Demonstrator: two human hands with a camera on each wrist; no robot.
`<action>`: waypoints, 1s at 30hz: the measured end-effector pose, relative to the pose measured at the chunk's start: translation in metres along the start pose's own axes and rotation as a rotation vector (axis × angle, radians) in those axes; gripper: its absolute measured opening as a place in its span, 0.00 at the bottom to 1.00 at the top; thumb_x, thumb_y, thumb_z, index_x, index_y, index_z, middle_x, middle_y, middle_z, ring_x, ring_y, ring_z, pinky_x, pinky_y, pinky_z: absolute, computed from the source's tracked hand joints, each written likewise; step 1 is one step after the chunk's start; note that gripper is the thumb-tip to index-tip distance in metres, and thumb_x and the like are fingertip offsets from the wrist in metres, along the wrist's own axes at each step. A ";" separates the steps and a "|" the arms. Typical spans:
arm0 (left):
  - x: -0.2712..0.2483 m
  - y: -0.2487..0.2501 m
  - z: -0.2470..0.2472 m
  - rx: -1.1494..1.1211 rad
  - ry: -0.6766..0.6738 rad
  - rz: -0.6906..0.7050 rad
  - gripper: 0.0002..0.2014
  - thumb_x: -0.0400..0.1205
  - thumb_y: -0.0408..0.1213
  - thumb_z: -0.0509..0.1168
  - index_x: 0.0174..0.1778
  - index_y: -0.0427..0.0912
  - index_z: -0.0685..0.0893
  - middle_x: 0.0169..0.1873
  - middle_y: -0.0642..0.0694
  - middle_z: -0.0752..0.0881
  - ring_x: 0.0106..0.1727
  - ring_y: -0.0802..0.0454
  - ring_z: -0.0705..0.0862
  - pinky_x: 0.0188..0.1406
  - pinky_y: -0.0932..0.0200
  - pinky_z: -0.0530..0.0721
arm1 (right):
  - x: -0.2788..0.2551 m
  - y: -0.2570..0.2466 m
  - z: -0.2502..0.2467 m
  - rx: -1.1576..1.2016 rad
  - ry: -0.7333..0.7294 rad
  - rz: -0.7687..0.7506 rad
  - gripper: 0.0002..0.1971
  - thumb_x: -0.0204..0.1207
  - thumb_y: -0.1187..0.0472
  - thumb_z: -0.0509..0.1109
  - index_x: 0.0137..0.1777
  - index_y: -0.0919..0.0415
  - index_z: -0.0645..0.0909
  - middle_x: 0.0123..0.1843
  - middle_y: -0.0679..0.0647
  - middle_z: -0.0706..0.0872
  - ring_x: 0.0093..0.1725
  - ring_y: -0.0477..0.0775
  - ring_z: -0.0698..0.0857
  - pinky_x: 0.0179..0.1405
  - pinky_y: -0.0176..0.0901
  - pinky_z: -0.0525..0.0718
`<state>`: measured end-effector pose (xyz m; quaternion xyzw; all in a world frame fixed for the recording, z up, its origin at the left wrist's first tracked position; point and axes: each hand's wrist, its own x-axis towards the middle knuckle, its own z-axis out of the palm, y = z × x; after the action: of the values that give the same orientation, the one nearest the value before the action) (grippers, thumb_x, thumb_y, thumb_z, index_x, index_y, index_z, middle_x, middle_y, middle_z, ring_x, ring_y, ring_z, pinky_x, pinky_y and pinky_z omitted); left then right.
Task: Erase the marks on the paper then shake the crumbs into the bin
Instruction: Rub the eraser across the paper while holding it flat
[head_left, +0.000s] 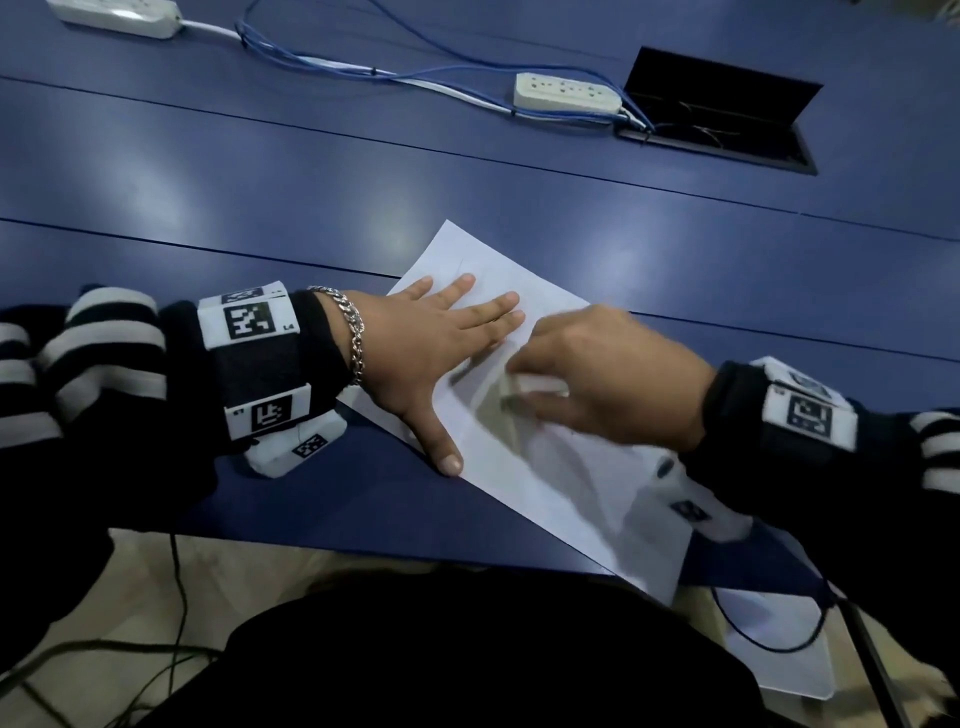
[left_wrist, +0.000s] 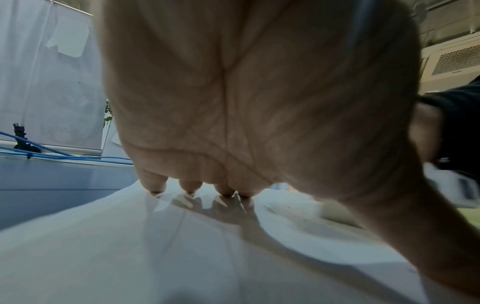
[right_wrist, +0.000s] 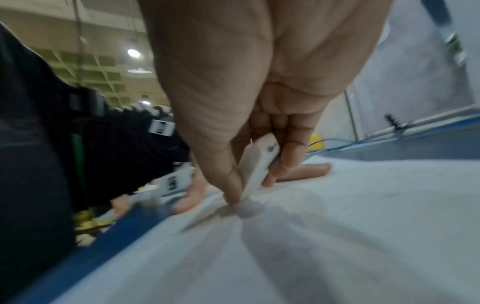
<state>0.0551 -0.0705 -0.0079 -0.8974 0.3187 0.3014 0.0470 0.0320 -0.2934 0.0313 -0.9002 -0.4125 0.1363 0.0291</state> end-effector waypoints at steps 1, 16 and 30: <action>0.000 0.000 0.000 -0.004 0.000 0.000 0.81 0.55 0.87 0.70 0.88 0.58 0.23 0.86 0.62 0.22 0.89 0.41 0.25 0.90 0.31 0.38 | 0.001 0.004 0.001 -0.014 0.032 0.026 0.16 0.81 0.41 0.65 0.49 0.52 0.86 0.42 0.48 0.81 0.46 0.58 0.84 0.47 0.54 0.84; 0.001 -0.001 -0.005 0.042 -0.007 0.017 0.80 0.55 0.87 0.71 0.88 0.57 0.24 0.87 0.62 0.23 0.90 0.43 0.25 0.90 0.34 0.35 | -0.002 0.036 -0.002 0.072 0.121 0.178 0.16 0.77 0.44 0.75 0.61 0.48 0.90 0.54 0.44 0.92 0.53 0.49 0.87 0.54 0.39 0.79; -0.010 0.012 -0.002 -0.060 0.021 -0.085 0.71 0.62 0.87 0.65 0.89 0.63 0.27 0.88 0.49 0.22 0.90 0.38 0.26 0.90 0.35 0.36 | -0.011 0.032 0.004 -0.006 0.101 0.287 0.17 0.79 0.41 0.70 0.61 0.49 0.86 0.55 0.46 0.88 0.56 0.54 0.84 0.58 0.53 0.83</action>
<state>0.0423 -0.0752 0.0004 -0.9143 0.2717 0.2990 0.0294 0.0480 -0.3228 0.0243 -0.9558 -0.2778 0.0925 0.0272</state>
